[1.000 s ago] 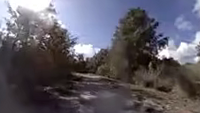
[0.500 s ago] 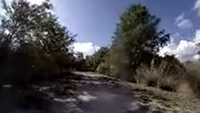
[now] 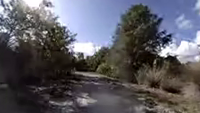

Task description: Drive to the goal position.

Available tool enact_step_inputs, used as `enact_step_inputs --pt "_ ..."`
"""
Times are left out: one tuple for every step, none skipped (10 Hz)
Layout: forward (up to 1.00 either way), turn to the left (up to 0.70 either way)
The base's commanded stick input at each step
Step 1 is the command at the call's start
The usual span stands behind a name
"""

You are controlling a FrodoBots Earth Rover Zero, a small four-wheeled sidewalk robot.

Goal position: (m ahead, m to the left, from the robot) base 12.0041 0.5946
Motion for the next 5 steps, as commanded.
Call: enact_step_inputs --pt "0.3 0.0" --pt "0.3 0.0" --pt "0.3 0.0" --pt "0.3 0.0" --pt "0.3 0.0"
